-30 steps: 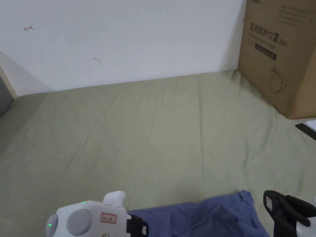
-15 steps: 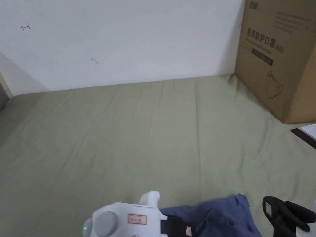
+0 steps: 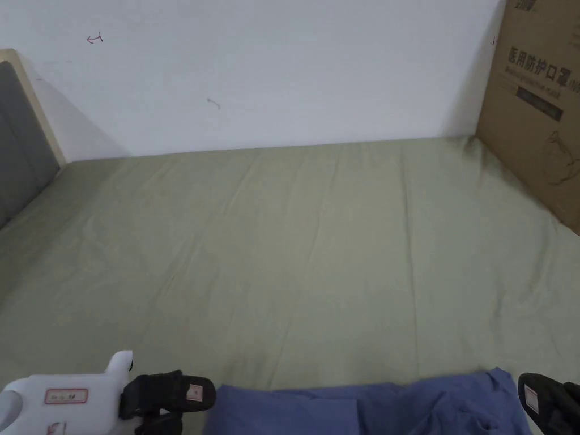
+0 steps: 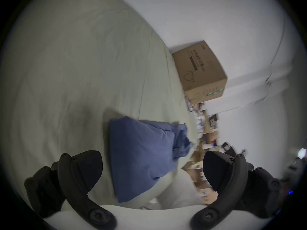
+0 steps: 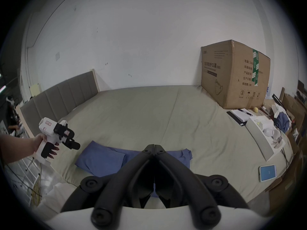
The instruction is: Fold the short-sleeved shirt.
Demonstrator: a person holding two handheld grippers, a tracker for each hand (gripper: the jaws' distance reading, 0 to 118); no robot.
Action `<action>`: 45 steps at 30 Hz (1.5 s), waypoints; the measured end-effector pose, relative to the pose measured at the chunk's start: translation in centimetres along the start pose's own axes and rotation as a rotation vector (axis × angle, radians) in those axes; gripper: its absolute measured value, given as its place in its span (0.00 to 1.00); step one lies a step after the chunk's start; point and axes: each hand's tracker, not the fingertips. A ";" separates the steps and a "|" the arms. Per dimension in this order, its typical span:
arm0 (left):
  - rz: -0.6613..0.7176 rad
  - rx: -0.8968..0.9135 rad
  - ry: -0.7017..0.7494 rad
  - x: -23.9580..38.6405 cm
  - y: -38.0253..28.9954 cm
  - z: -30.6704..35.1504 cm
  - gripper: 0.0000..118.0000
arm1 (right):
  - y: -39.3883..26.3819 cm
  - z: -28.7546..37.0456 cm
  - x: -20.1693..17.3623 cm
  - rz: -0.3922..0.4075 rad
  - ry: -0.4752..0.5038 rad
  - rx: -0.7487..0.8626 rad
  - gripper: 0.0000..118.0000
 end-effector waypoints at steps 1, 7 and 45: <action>0.067 -0.017 -0.073 -1.3 0.1 -0.5 1.00 | 0.1 -0.3 -0.3 0.018 0.002 -0.009 0.00; 0.190 -0.067 -0.288 -6.7 0.3 -5.1 1.00 | 0.5 -2.2 -0.4 -0.028 0.071 -0.064 0.00; -0.111 -0.188 0.359 17.3 -3.0 -20.0 0.99 | -3.2 2.4 6.9 -0.251 0.034 0.001 0.00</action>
